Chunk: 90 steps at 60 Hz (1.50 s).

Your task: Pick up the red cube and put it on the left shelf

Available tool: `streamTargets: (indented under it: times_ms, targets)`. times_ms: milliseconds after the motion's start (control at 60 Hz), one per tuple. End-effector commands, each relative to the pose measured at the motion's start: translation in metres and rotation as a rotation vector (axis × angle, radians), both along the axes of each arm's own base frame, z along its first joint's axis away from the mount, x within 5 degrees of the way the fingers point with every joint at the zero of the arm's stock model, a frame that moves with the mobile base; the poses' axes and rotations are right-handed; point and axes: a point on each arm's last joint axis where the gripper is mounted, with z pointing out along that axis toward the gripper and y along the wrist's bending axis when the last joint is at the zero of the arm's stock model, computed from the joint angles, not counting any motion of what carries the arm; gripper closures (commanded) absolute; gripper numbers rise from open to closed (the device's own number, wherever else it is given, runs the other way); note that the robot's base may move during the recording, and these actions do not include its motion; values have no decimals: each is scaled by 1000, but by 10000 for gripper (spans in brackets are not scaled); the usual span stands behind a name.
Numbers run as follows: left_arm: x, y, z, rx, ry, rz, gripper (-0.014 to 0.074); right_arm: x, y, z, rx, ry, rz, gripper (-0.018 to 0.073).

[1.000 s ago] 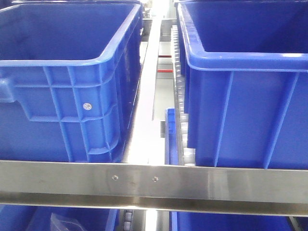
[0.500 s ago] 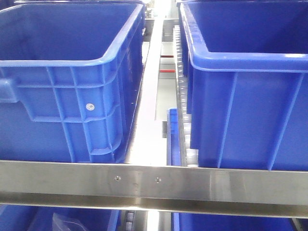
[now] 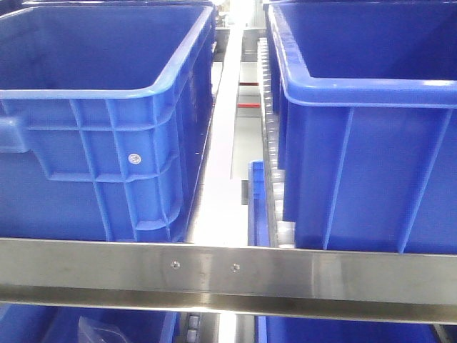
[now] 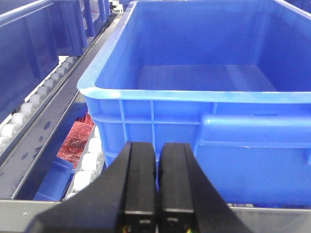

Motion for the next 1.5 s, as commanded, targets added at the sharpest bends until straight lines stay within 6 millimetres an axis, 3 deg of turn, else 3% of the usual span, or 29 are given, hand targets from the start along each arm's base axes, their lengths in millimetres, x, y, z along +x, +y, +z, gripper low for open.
streamTargets:
  times_ms: [0, 1483]
  targets:
    - [0, 0, 1, -8, -80, -1, 495, -2, 1, 14, -10, -103, 3, 513]
    - [0, 0, 1, -8, -80, -1, 495, -5, 1, 13, -5, -117, 4, 513]
